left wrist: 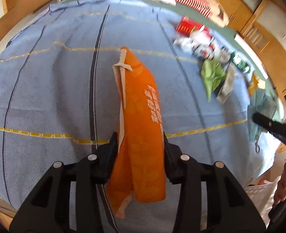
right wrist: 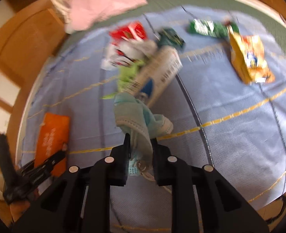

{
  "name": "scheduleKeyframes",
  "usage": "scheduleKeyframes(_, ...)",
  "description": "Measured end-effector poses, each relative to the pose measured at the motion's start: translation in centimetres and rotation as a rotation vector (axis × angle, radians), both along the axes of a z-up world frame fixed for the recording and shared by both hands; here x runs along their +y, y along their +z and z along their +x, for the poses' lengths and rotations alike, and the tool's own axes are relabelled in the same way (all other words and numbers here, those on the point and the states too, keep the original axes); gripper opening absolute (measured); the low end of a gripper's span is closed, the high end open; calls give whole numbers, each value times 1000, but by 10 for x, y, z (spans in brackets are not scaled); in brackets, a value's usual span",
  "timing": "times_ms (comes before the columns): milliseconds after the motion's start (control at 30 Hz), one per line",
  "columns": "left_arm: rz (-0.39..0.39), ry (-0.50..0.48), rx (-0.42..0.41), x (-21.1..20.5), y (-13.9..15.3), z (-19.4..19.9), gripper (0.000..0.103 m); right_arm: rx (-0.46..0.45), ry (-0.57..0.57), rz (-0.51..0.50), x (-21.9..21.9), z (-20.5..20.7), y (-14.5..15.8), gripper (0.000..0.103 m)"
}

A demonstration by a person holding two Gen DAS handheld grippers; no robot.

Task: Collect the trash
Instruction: 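Grasp the orange bag with the left tool while the right tool grasps the blue face mask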

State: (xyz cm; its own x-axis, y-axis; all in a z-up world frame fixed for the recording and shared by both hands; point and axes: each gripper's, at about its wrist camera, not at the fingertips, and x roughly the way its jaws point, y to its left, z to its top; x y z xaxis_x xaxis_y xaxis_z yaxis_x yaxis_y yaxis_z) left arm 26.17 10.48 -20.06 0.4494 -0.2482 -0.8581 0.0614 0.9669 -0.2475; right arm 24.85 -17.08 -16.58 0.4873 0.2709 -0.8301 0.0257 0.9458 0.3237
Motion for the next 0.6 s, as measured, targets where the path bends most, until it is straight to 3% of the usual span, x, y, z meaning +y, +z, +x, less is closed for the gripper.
scheduleKeyframes(133, -57, -6, -132, 7, 37, -17, 42, -105, 38, -1, 3, -33, 32, 21)
scheduleKeyframes(333, 51, -6, -359, -8, 108, -76, 42, -262, 81, -19, -11, -86, 80, 21)
scheduleKeyframes(600, 84, 15, -514, -41, 171, -162, 42, -371, 113, -37, -29, -151, 114, 21)
